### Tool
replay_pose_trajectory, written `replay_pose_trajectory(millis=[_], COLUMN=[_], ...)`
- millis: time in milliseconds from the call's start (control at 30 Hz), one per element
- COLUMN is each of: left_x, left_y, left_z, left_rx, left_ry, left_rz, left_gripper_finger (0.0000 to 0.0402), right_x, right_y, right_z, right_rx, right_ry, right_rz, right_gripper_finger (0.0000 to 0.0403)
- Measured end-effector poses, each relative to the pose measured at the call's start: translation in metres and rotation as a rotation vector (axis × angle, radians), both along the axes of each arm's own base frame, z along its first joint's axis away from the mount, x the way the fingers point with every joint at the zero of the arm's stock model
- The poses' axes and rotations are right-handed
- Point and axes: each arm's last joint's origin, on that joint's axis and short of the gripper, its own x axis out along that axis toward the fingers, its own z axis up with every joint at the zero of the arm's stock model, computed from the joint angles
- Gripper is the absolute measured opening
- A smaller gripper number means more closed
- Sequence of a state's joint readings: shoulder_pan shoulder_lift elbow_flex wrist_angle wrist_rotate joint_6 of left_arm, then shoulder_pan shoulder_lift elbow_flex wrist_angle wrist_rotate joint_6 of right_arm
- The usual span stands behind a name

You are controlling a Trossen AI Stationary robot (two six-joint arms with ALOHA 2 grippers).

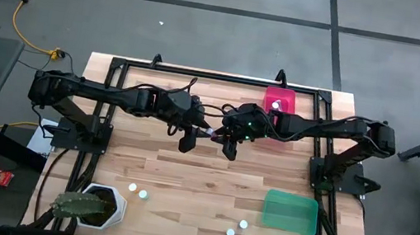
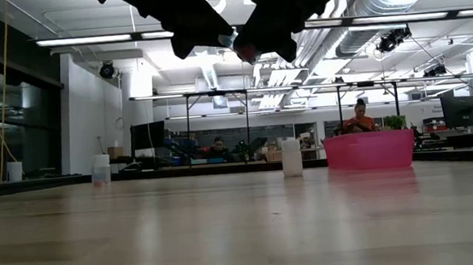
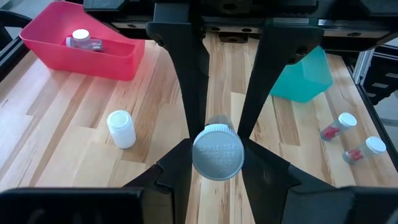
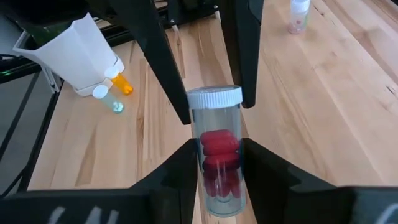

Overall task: Pick and place medicine bottles into bin by pill shape (circle, oval)
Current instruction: Put the blue capsule bottle into the red bin

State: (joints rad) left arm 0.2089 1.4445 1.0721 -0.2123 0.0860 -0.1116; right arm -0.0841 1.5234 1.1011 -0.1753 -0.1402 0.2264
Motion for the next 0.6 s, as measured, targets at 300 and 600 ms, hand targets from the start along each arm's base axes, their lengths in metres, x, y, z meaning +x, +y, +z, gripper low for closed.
replay_pose_trajectory(millis=[300, 600], left_x=[0.0, -0.0006], left_y=[-0.0006, -0.0012], left_z=[-0.0001, 0.0008], left_rx=[-0.025, -0.09], left_ry=[-0.003, -0.013], left_rz=[-0.008, -0.012], left_gripper_finger=[0.0115, 0.0184], right_x=[0.0, -0.0016], right_y=[0.0, -0.0007], right_z=[0.0, 0.0016], right_rx=[0.001, -0.021], right_ry=[0.0, -0.004], right_rz=[0.0, 0.012], right_gripper_finger=[0.0103, 0.0103])
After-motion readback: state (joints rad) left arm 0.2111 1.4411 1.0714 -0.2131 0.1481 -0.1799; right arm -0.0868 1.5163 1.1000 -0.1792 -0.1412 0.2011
